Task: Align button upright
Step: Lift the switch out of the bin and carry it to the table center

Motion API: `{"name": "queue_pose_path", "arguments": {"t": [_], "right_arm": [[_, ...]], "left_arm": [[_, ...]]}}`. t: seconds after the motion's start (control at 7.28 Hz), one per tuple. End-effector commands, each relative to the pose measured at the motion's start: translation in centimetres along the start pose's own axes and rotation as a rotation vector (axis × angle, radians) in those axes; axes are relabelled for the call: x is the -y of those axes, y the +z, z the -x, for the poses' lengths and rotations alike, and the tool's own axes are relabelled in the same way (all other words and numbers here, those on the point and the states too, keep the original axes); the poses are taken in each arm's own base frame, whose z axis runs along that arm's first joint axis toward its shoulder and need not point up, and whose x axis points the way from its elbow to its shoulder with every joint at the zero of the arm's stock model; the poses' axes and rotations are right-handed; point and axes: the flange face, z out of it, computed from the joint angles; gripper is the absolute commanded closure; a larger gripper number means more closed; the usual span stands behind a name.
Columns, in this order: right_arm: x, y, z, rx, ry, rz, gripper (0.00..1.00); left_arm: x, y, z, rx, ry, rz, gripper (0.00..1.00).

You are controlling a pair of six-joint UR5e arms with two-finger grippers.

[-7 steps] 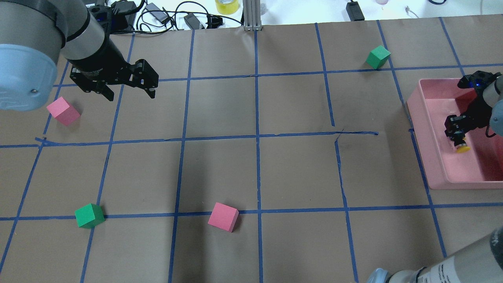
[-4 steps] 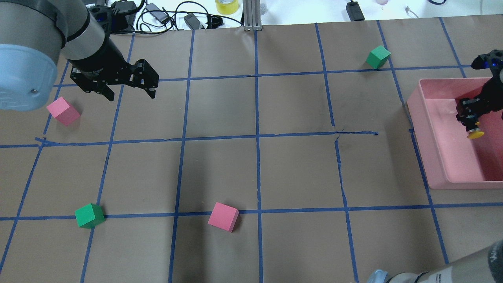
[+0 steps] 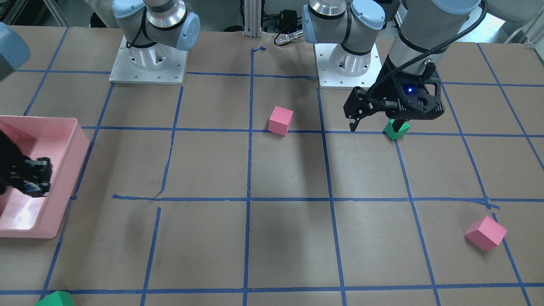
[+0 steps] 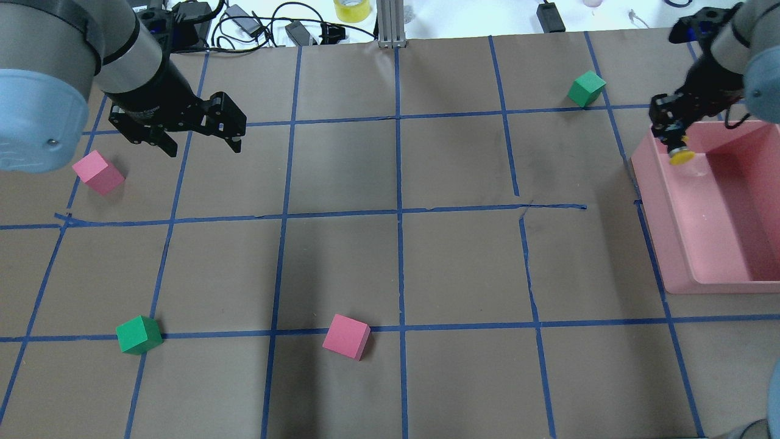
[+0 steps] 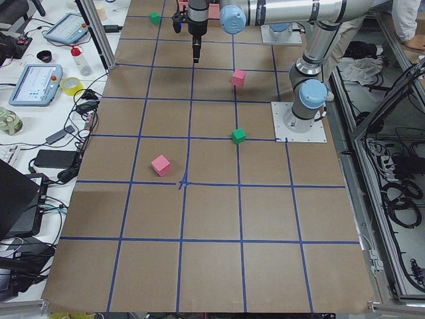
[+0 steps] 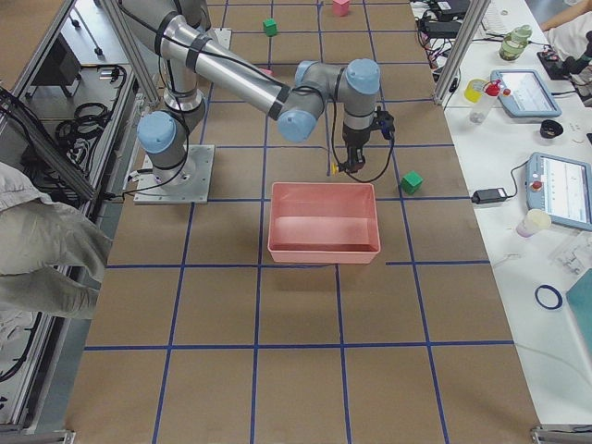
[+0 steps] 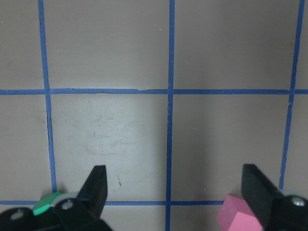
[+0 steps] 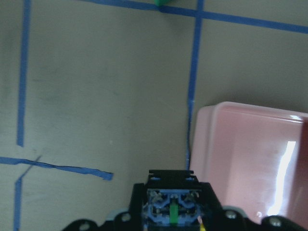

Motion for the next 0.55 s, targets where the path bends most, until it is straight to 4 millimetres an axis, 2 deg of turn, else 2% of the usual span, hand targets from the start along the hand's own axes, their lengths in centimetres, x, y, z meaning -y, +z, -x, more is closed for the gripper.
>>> {"name": "queue_pose_path", "arguments": {"t": [0.0, 0.27, 0.41], "right_arm": [[1.2, -0.3, 16.6, 0.025, 0.046, -0.017, 1.00], [0.3, 3.1, 31.4, 0.055, 0.150, -0.044, 1.00], [-0.7, 5.6, 36.5, 0.065, 0.140, -0.040, 1.00]], "left_arm": [[0.0, -0.1, 0.1, 0.002, -0.001, -0.001, 0.00], [0.1, 0.0, 0.1, -0.001, -0.003, -0.004, 0.00], [0.1, 0.0, 0.1, -0.001, -0.001, -0.004, 0.00]]}}
